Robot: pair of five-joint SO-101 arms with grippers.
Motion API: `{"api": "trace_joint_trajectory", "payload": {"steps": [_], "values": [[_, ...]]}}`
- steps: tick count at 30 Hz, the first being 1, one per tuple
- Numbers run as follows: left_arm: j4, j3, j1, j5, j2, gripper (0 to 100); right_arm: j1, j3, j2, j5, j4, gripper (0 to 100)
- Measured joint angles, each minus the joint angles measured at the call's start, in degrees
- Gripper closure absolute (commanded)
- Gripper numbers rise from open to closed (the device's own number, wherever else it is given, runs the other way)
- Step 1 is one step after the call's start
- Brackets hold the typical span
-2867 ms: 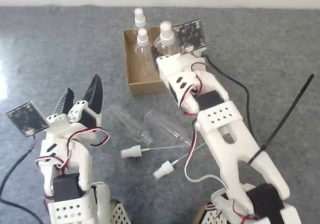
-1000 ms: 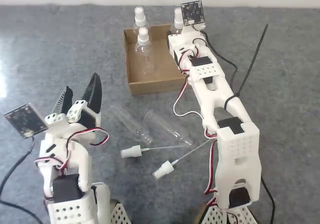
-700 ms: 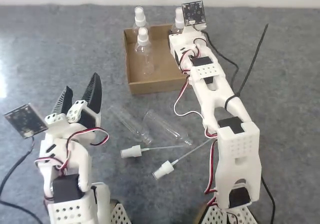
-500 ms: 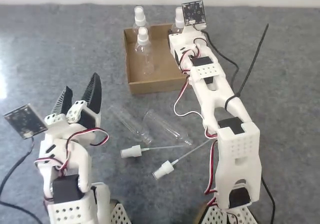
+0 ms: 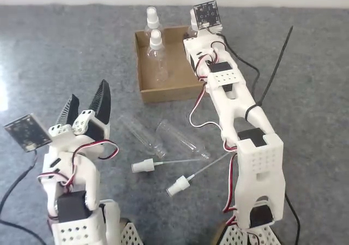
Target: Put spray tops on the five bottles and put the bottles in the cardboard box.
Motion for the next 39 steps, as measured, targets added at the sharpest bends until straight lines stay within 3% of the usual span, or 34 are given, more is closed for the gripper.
{"api": "trace_joint_trajectory", "payload": {"steps": [8,39], "values": [[0.00,0.00,0.00,-1.05,0.00,73,-0.09,0.00,0.00,0.44,0.00,79.1],[0.00,0.00,0.00,-1.67,0.00,73,0.00,1.05,0.00,0.62,0.00,79.0]]}}
